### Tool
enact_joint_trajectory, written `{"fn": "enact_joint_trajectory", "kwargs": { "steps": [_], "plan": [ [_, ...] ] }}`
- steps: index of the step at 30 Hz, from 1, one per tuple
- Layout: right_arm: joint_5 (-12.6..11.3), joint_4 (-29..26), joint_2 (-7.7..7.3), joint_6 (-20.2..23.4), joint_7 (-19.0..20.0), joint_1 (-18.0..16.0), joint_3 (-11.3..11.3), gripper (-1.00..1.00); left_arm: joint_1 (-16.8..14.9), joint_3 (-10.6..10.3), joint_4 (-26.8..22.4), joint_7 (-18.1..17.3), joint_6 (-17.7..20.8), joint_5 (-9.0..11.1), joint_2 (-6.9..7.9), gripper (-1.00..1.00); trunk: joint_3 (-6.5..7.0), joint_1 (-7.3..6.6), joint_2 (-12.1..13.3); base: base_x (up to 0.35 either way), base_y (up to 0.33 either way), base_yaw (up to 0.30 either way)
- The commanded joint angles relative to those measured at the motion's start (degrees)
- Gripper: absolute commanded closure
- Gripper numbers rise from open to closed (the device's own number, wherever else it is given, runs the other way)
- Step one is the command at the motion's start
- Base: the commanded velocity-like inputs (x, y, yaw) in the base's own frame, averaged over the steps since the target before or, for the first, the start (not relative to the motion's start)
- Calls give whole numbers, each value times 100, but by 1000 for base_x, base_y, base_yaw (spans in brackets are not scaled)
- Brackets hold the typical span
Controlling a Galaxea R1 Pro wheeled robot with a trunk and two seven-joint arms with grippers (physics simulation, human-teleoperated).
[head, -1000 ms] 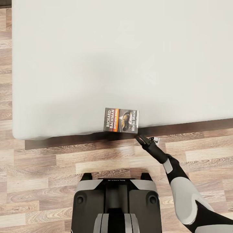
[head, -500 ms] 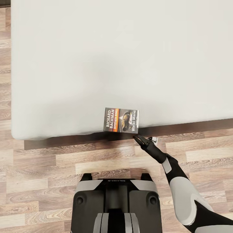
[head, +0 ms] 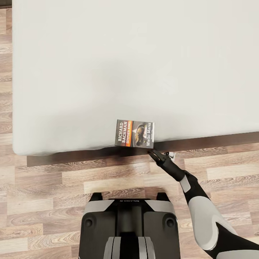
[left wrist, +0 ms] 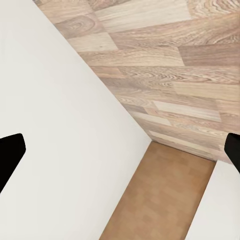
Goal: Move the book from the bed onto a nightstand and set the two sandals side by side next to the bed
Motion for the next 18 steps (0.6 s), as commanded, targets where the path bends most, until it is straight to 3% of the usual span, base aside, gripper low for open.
{"fn": "enact_joint_trajectory", "kwargs": {
  "steps": [1, 18],
  "plan": [
    [22, -4, 15, 60, 22, -3, -30, -100, -1, -49, 4, 10, -21, 58, 0, -100, -2, 0, -2, 0, 0, 0],
    [27, -13, 177, 56, 17, -52, -22, -100, -1, -49, 0, 10, -21, 58, 1, -100, -2, 0, -2, 0, 0, 0]
  ]
}}
